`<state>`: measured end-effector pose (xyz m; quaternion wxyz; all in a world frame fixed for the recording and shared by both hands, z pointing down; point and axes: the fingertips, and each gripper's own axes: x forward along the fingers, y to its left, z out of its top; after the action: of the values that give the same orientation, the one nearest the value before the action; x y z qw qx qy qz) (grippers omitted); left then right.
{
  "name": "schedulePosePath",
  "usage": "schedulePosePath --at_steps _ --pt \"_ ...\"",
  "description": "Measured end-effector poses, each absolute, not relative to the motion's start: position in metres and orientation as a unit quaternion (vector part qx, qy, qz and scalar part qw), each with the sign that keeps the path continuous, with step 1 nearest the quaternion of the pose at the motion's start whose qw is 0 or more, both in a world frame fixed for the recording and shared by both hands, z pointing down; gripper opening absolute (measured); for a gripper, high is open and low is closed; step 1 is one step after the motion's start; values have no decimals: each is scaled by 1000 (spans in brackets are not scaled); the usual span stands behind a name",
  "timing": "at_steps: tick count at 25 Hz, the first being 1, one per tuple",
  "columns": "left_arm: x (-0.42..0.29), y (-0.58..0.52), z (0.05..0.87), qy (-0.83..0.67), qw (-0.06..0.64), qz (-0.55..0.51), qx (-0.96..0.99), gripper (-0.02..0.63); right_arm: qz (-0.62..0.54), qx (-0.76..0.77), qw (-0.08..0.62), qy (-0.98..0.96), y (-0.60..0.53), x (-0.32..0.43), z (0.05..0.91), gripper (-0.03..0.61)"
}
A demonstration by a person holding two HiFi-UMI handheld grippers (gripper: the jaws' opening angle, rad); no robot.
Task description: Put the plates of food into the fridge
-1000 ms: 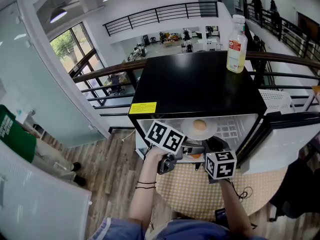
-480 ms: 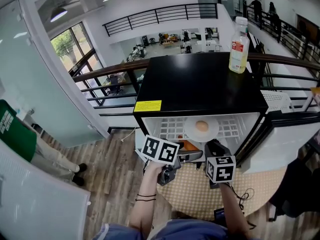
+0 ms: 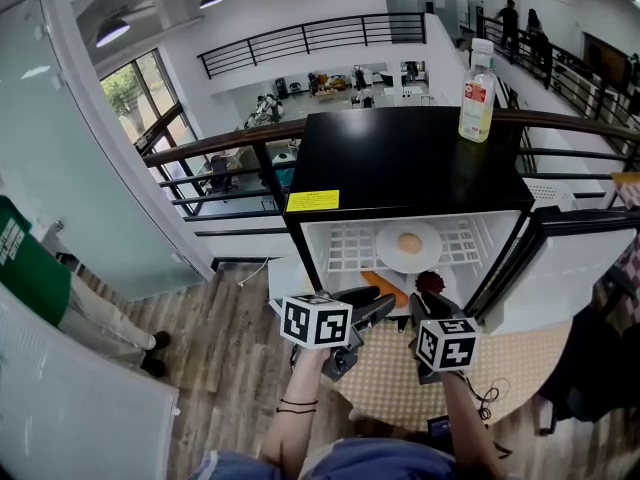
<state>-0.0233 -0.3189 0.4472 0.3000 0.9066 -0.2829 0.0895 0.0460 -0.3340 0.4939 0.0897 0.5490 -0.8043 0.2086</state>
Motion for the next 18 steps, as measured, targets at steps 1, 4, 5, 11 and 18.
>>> schedulePosePath --at_steps 1,4,5,11,18 --pt "-29 -316 446 -295 291 77 907 135 209 547 91 -805 -328 41 495 95" --pt "-45 -298 447 -301 278 61 910 98 213 543 90 -807 -308 25 498 92" --pt "-49 -290 450 -299 279 61 910 98 218 541 87 -807 -301 19 500 91" --pt "-82 -240 469 -299 301 49 904 71 247 534 74 -805 -250 -16 515 81" --pt "-98 -187 496 -294 324 37 898 60 273 541 82 -792 -186 -24 539 62"
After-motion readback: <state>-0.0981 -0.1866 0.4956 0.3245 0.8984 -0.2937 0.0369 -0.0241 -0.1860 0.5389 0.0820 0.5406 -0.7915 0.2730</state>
